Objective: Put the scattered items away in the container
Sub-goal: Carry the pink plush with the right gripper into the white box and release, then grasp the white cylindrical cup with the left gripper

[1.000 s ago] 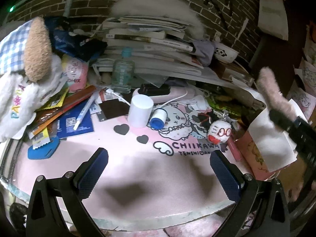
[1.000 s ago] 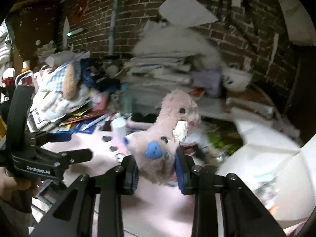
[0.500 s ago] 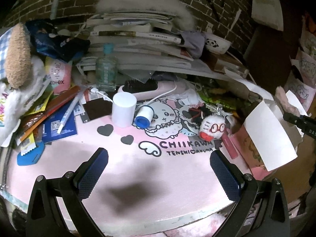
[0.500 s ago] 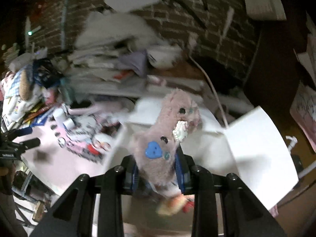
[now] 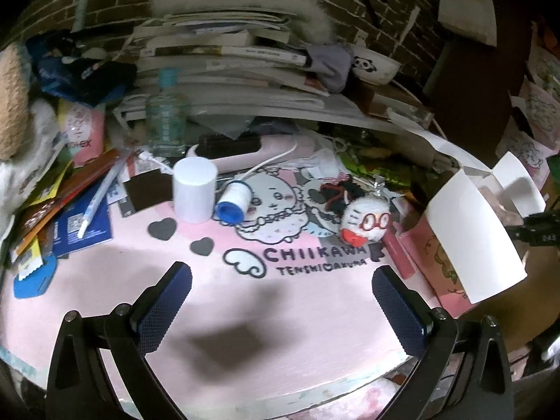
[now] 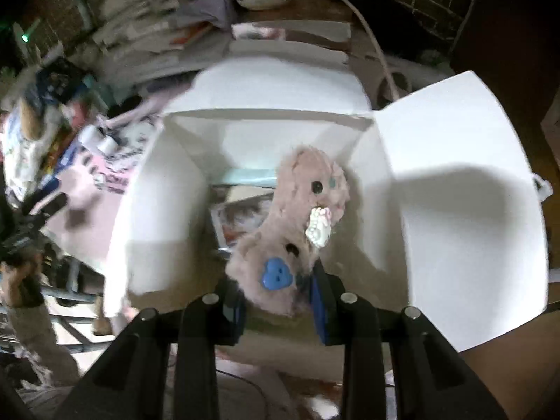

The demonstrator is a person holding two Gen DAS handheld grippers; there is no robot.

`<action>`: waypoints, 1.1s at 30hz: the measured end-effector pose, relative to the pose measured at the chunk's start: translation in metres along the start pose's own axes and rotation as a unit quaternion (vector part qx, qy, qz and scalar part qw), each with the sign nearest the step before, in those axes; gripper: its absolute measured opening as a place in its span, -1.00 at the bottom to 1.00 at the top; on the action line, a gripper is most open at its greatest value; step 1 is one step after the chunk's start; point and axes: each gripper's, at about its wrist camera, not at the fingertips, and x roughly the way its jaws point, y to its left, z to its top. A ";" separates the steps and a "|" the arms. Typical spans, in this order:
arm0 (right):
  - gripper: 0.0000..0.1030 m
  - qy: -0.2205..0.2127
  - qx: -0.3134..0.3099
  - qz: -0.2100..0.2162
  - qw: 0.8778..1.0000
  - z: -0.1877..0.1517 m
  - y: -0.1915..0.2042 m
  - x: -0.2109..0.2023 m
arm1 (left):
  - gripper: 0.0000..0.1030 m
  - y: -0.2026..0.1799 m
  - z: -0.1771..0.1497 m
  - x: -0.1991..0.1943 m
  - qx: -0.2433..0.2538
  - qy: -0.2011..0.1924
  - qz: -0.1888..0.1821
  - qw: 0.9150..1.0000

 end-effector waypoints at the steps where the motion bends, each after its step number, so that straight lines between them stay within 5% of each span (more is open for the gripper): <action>1: -0.46 0.004 -0.002 -0.008 1.000 0.001 -0.001 0.001 | 1.00 -0.003 0.001 -0.001 0.003 -0.001 -0.003 1.000; 7: -0.23 -0.002 -0.006 -0.018 1.000 0.005 -0.005 0.003 | 1.00 -0.024 0.012 -0.015 0.029 -0.020 -0.019 0.999; 9: 0.40 -0.016 -0.012 -0.026 0.999 0.004 -0.004 0.000 | 1.00 -0.032 0.015 -0.021 0.038 -0.027 -0.028 0.999; 13: 0.41 -0.045 -0.007 -0.022 0.999 0.006 0.002 -0.009 | 1.00 -0.048 0.019 -0.030 0.058 -0.036 -0.035 0.997; 16: 0.63 -0.103 -0.007 -0.011 0.995 0.008 0.011 -0.027 | 1.00 -0.053 0.022 -0.031 0.065 -0.037 -0.024 0.997; 24: 0.77 -0.236 -0.049 0.157 0.958 0.002 0.079 -0.053 | 1.00 -0.033 0.028 -0.018 0.062 -0.033 0.018 0.997; 31: 0.77 -0.295 -0.129 0.144 0.936 -0.019 0.172 -0.024 | 0.97 0.013 0.042 0.006 0.039 -0.018 0.049 0.998; 33: 0.77 -0.299 -0.146 0.128 0.934 -0.025 0.189 -0.015 | 0.70 0.021 0.046 0.018 0.043 -0.008 0.059 0.997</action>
